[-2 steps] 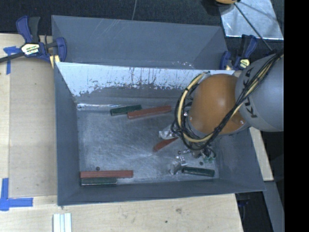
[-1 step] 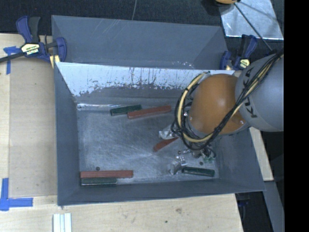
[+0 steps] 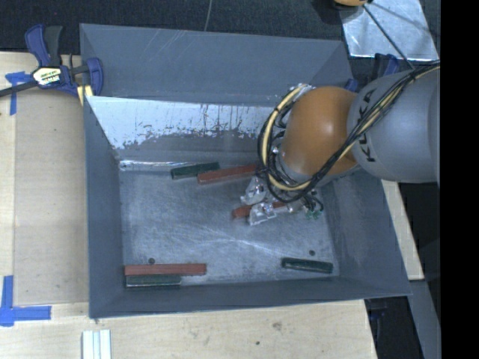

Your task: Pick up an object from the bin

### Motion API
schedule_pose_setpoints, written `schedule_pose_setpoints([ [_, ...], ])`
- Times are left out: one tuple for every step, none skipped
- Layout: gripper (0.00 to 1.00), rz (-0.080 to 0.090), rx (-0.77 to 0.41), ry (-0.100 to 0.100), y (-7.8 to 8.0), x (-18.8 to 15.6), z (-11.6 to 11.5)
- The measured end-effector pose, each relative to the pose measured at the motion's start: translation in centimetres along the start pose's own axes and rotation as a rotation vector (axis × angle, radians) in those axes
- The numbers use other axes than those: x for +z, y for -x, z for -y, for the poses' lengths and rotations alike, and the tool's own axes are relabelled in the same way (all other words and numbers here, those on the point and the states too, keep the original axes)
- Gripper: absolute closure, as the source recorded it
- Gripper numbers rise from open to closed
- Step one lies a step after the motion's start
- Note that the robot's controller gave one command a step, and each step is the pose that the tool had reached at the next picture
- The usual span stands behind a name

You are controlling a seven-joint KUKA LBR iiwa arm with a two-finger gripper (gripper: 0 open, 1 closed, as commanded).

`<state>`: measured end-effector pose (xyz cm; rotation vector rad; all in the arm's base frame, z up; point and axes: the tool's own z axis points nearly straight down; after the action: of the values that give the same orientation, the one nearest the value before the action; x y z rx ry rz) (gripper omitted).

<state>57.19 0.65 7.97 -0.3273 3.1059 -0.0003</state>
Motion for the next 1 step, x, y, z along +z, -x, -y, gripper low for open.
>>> schedule_pose_setpoints([
  [1.0, 0.0, 0.001, 0.0, 0.0, 0.0, 0.0],
])
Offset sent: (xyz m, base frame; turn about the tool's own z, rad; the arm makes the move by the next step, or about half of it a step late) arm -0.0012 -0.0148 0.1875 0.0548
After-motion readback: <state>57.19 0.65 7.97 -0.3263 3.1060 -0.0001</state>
